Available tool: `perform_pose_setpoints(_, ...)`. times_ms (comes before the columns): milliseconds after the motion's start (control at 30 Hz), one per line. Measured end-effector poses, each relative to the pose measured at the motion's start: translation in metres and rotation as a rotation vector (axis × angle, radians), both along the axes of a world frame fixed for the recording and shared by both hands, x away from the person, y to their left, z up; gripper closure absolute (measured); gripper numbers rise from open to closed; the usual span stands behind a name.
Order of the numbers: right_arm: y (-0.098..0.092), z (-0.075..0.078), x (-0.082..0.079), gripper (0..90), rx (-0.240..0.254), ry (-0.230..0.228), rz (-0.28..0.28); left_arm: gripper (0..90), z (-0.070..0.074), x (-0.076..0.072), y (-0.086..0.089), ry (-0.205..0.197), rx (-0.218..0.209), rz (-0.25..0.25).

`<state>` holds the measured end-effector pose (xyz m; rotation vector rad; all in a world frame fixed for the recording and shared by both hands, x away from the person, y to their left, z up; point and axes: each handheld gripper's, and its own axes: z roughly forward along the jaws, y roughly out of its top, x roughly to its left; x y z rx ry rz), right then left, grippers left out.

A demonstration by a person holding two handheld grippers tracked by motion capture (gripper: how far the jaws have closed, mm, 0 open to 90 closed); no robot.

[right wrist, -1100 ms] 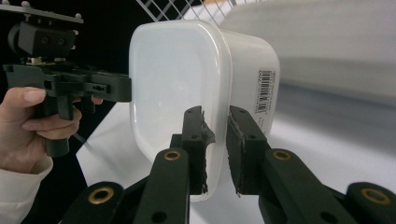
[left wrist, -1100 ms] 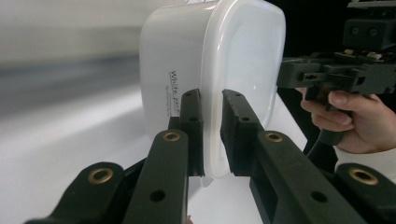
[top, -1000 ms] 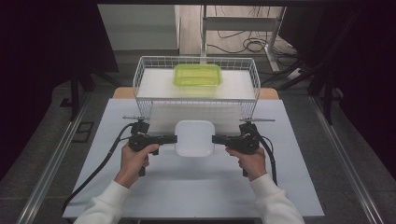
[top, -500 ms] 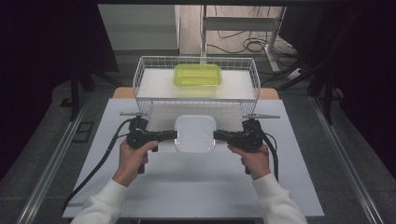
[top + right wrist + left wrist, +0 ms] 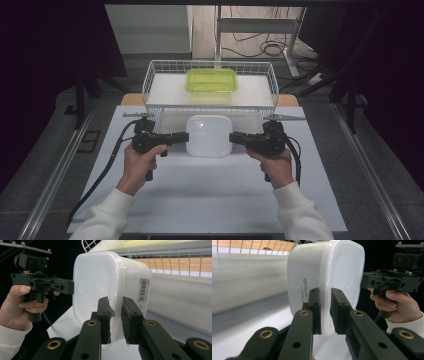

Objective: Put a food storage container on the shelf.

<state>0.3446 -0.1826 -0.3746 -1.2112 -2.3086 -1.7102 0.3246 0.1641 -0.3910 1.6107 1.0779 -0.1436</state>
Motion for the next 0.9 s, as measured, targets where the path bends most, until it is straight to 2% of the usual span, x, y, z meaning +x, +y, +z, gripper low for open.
perform_pose_setpoints(467, 0.005, 0.025, 0.005, 76.7, 0.014, -0.044, 0.010, 79.4, 0.028, 0.003, 0.006, -0.044, 0.008, 0.008)
perform_pose_setpoints(733, 0.009, 0.038, 0.009, 76.6, 0.005, -0.062, 0.014, 79.5, 0.040, 0.005, 0.008, -0.060, 0.012, 0.014)
perform_pose_setpoints(900, 0.010, 0.046, 0.011, 76.5, 0.008, -0.077, 0.015, 79.4, 0.045, 0.009, 0.010, -0.068, 0.000, 0.018)
